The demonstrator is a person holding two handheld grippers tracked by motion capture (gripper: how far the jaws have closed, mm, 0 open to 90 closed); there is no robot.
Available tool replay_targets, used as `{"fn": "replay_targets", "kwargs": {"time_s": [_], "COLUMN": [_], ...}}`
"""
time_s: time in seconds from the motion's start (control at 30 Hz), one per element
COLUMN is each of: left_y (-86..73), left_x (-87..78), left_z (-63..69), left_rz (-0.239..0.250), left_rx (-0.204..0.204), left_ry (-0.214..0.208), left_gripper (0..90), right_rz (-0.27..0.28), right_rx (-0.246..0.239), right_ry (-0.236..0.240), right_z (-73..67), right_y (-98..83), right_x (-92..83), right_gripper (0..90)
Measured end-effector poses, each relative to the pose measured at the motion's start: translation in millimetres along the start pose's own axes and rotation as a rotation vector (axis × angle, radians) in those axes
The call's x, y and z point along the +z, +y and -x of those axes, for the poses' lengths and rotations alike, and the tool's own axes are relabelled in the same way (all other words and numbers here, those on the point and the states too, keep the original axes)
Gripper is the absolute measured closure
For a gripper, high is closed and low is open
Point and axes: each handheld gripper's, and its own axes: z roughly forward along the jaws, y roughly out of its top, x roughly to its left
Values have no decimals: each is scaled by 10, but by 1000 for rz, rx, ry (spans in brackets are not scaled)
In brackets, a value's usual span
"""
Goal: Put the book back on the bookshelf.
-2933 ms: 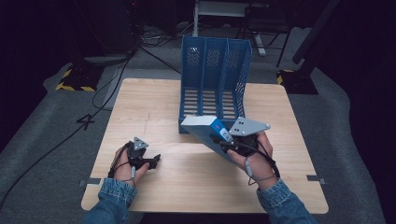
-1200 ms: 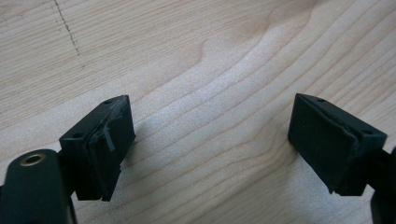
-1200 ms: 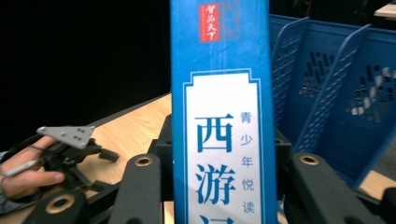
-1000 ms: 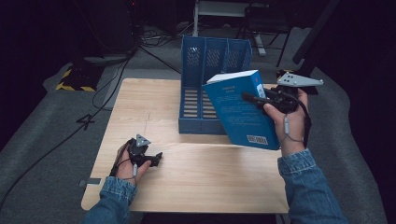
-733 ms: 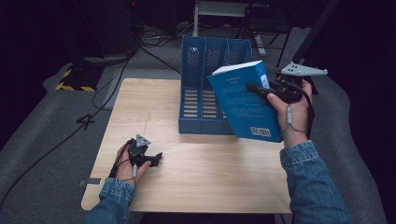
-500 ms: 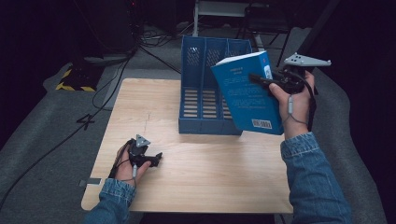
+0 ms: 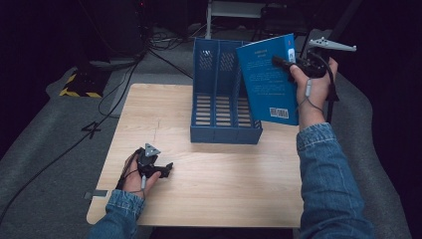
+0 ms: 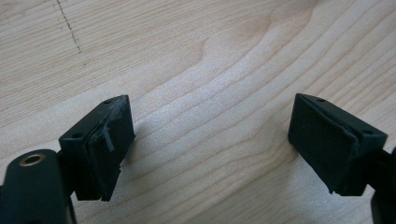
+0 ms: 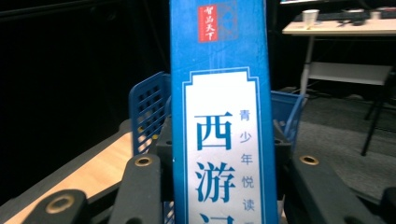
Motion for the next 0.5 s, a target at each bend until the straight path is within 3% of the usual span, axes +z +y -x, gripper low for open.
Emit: {"fn": "replay_targets", "kwargs": {"time_s": [0.27,0.5], "left_y": [0,0], "left_x": [0,0], "left_z": [0,0], "left_rz": [0,0], "left_rx": [0,0], "left_ry": [0,0], "left_gripper": [149,149], "right_rz": [2,3], "right_rx": [38,78], "right_ry": [-98,-142], "right_z": [129,168], "right_y": [79,95], "right_x": [219,370], "right_gripper": [613,612]}}
